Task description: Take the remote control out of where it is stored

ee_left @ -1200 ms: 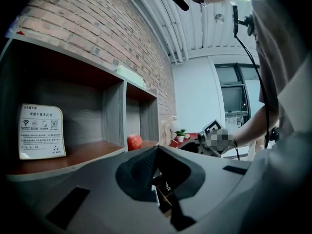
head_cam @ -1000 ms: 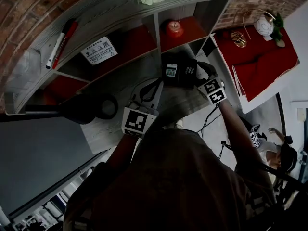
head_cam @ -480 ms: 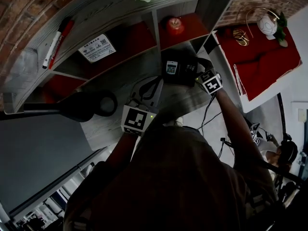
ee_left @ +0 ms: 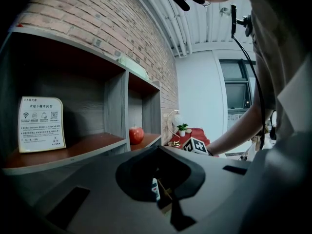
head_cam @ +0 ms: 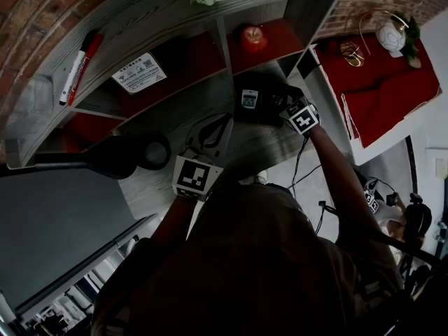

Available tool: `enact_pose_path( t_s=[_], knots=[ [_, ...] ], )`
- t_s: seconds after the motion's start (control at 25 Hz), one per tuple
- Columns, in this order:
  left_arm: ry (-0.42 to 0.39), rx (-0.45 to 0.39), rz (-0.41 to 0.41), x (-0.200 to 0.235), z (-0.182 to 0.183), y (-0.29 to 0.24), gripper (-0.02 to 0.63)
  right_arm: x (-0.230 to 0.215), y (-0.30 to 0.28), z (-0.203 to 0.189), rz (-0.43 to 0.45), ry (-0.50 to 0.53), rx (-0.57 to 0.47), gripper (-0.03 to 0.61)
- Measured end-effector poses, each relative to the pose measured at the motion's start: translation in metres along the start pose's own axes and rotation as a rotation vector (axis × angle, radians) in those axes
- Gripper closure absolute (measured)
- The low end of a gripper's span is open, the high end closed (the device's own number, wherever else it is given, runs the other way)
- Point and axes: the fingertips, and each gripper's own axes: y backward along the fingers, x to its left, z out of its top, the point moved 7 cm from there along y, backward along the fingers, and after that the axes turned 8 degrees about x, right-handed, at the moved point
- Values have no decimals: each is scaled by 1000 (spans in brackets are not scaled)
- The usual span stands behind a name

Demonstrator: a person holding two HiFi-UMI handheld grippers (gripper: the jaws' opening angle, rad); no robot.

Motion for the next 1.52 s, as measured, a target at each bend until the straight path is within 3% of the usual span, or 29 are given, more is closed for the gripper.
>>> enact_pose_path(
  t_s=[0.36,0.56,1.08,1.32,1.44,1.52],
  knots=[
    [-11,19,-5,1,-5,0,601,7,-4,3,-37,86,-8,308],
    [4,35,-5,1,-10,2,601,18,2,12,-23,105,-68,362],
    [15,38,-10,1,-14,4,601,23,3,4,-15,35,78,379],
    [17,44,-12,1,-18,5,601,25,-1,-4,10,117,139,380],
    [20,43,-12,0,-18,5,601,29,-7,-12,17,220,191,380],
    [17,45,-10,0,-18,6,601,31,-9,-13,0,271,187,427]
  ],
)
